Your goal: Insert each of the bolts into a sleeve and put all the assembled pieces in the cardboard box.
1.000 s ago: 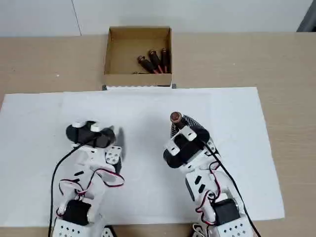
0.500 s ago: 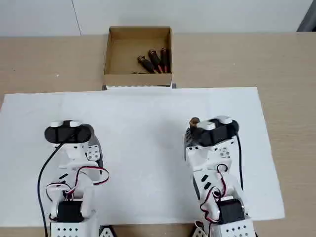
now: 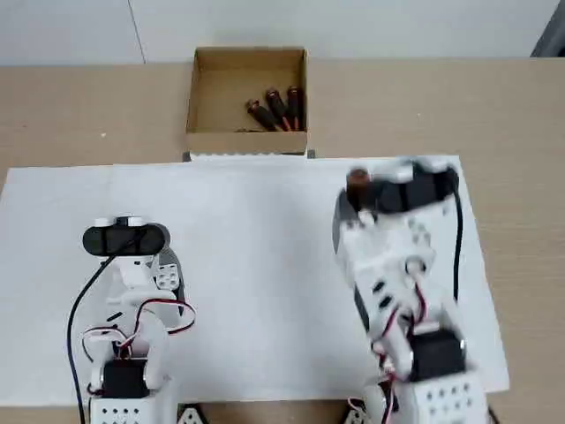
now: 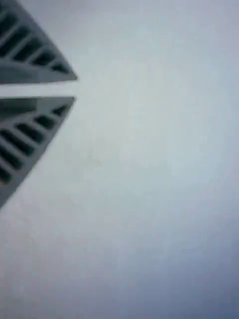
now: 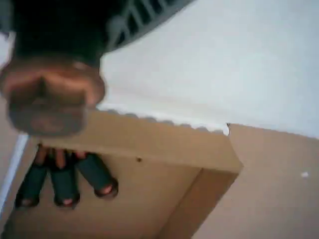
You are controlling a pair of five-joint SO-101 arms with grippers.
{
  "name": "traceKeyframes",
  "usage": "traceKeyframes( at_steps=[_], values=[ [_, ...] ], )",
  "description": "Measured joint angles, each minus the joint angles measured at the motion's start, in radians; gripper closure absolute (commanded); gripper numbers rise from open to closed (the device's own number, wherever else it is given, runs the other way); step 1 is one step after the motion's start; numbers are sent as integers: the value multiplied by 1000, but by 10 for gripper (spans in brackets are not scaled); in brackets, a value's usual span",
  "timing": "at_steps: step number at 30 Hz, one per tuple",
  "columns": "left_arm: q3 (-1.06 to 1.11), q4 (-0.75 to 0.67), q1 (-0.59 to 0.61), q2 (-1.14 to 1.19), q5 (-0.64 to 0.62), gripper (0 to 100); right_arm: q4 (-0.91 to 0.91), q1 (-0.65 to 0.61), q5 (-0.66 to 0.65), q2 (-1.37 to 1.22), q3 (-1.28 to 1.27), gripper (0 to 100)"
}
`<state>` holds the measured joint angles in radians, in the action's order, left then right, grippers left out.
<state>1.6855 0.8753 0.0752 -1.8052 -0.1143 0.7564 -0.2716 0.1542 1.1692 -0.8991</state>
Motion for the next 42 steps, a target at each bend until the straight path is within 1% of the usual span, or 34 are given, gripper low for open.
traceKeyframes(
  at_steps=[6,12,16,21,29,33,35,39,42],
  values=[
    [0,0,0,0,0,995,-97,0,-14,-500,385,996],
    [0,0,0,0,0,995,-203,0,-103,-977,730,996],
    [0,0,0,0,0,995,-216,-25,-183,-1250,967,996],
    [0,0,0,0,0,995,-216,-61,-278,-1528,1238,996],
    [0,0,0,0,0,995,-216,-121,-450,-1834,1527,995],
    [0,0,0,0,0,995,-216,-150,-505,-1949,1625,990],
    [0,0,0,0,0,995,-216,-153,-525,-1993,1671,946],
    [0,0,0,0,0,995,-216,-155,-540,-2047,1732,826],
    [0,0,0,0,0,995,-218,-164,-543,-2056,1751,827]
  ],
)
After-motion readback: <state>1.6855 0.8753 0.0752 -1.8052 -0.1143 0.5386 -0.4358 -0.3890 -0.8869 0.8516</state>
